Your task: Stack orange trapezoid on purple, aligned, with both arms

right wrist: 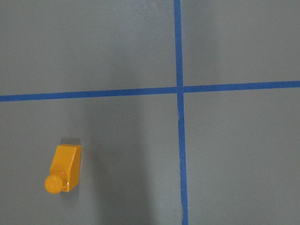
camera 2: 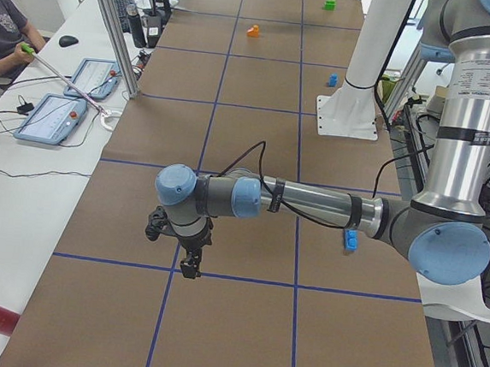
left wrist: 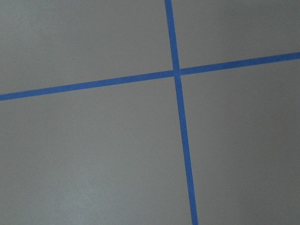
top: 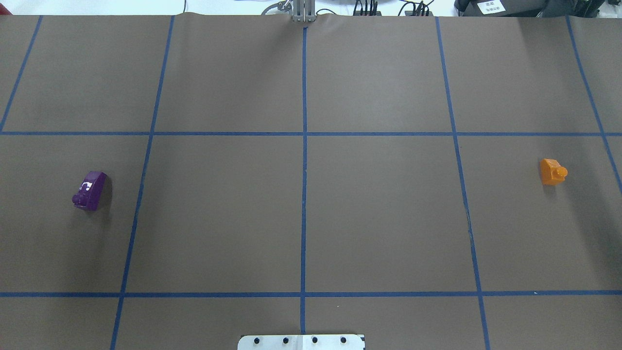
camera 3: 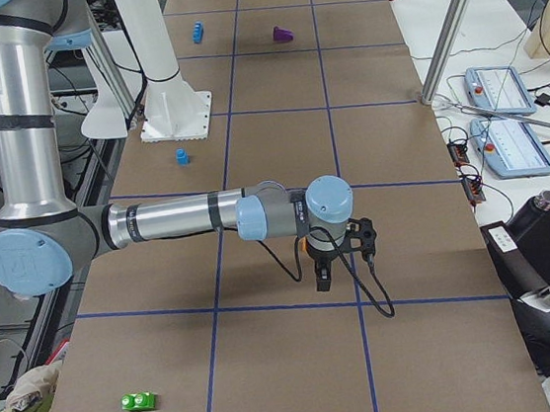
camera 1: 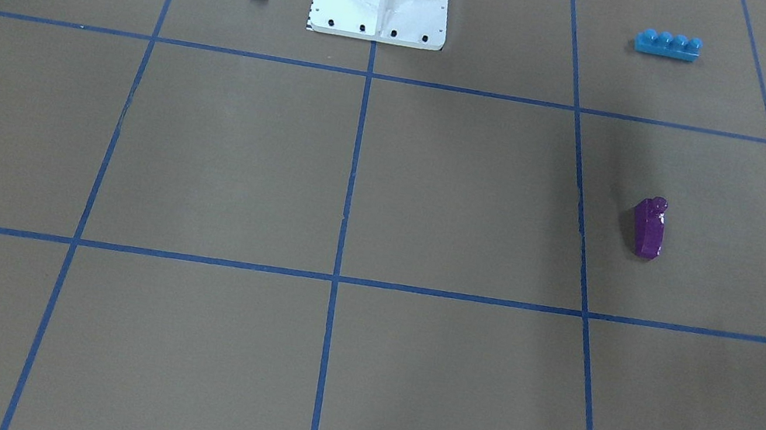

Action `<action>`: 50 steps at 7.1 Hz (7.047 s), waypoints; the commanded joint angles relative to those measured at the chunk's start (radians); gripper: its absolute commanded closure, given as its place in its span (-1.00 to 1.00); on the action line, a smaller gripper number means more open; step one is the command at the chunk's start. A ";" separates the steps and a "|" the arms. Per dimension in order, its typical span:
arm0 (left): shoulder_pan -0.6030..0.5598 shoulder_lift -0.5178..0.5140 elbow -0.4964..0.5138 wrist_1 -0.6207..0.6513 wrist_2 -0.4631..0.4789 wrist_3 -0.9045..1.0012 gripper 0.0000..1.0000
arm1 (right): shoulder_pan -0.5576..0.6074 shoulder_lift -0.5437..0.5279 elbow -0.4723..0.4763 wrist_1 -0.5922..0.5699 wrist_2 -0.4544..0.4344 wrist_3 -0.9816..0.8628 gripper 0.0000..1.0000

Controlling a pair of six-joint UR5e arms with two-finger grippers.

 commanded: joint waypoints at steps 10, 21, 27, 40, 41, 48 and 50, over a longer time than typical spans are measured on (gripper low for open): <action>0.393 0.090 -0.297 -0.449 0.001 -0.810 -1.00 | -0.001 0.009 0.013 0.001 0.001 0.000 -1.00; 0.785 0.095 -0.153 -0.733 0.290 -1.138 0.99 | -0.004 0.032 0.037 0.001 0.007 0.005 -1.00; 0.905 -0.308 -0.315 -0.279 0.363 -0.959 1.00 | -0.003 0.004 0.031 0.064 0.011 0.003 -1.00; 1.005 -0.879 0.350 -0.398 0.456 -0.821 0.73 | -0.004 0.022 0.027 0.064 0.027 0.074 -1.00; 1.002 -0.879 0.352 -0.401 0.456 -0.830 -0.70 | -0.006 0.022 0.027 0.065 0.027 0.074 -1.00; 0.787 -0.865 0.084 -0.134 0.272 -0.829 -1.00 | -0.413 0.010 0.080 0.468 -0.223 0.654 -1.00; 0.772 -0.830 0.030 -0.101 0.270 -0.826 -1.00 | -0.473 0.010 0.054 0.476 -0.252 0.701 -1.00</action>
